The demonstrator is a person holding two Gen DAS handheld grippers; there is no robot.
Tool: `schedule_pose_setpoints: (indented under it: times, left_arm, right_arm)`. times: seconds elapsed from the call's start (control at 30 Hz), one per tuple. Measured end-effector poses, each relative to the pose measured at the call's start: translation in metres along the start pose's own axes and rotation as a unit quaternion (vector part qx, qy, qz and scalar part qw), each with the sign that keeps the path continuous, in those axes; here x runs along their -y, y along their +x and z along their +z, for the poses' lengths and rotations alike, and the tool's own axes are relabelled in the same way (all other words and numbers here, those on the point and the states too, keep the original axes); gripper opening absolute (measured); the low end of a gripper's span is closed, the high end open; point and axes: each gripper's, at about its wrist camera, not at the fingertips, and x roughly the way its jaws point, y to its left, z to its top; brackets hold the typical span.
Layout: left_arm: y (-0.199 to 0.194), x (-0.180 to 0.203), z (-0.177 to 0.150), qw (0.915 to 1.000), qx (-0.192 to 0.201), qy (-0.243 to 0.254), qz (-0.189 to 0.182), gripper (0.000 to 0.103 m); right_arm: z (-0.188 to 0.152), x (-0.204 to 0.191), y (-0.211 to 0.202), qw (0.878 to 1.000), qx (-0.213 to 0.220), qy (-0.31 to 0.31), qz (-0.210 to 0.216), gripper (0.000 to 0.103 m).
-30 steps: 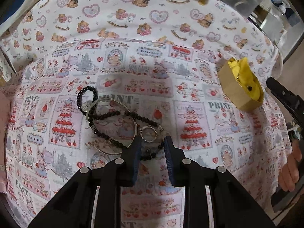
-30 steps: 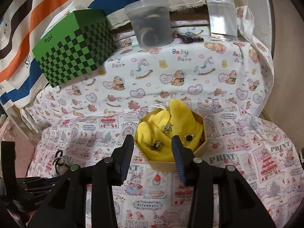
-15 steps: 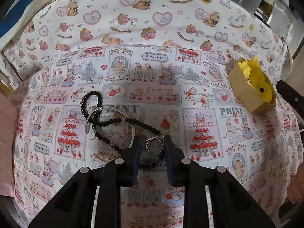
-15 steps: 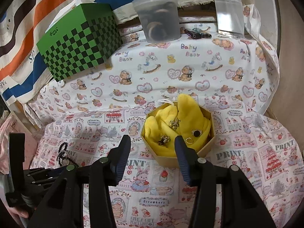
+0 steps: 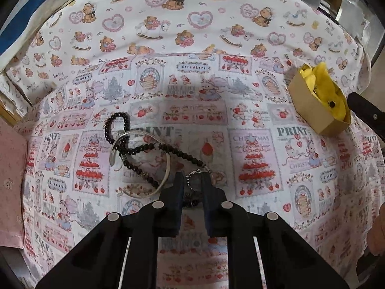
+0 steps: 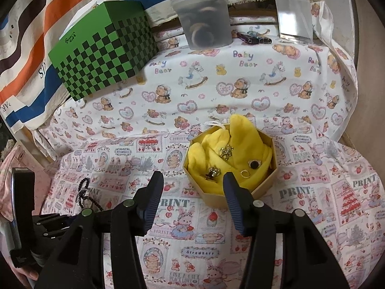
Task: Organize jewelry
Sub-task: 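Grasp a small silver ring from the bracelet pile with the left tool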
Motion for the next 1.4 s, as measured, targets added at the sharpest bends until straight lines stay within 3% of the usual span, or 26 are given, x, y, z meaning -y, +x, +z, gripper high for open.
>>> schedule_pose_setpoints:
  times: [0.5, 0.67, 0.73, 0.77, 0.83, 1.3, 1.4]
  left_arm:
    - [-0.006, 0.006, -0.012, 0.9998, -0.017, 0.012, 0.0, 0.022]
    - [-0.003, 0.004, -0.008, 0.9999, -0.014, 0.008, -0.003, 0.022]
    - [-0.001, 0.006, -0.007, 0.9998, -0.009, 0.015, 0.008, 0.02]
    - [-0.001, 0.006, -0.007, 0.9998, -0.008, 0.016, 0.01, 0.012]
    - [0.0, 0.006, -0.006, 0.9998, -0.007, 0.016, 0.009, 0.007]
    - [-0.05, 0.006, 0.009, 0.9983, 0.056, 0.017, -0.007, 0.003]
    - [-0.057, 0.016, 0.012, 0.9983, 0.048, 0.032, 0.003, 0.004]
  right_arm:
    - [0.0, 0.008, 0.006, 0.999, -0.022, 0.03, 0.023, 0.054]
    - [-0.001, 0.005, 0.008, 0.999, -0.023, 0.024, 0.013, 0.054]
    - [-0.002, 0.006, 0.01, 0.999, -0.028, 0.026, 0.013, 0.054]
    - [-0.002, 0.007, 0.011, 0.999, -0.03, 0.027, 0.014, 0.054]
    - [-0.001, 0.008, 0.012, 0.999, -0.033, 0.029, 0.014, 0.054]
    - [0.006, 0.021, 0.008, 0.999, -0.015, 0.035, -0.026, 0.056]
    - [0.009, 0.034, 0.008, 0.998, -0.013, 0.053, -0.033, 0.056]
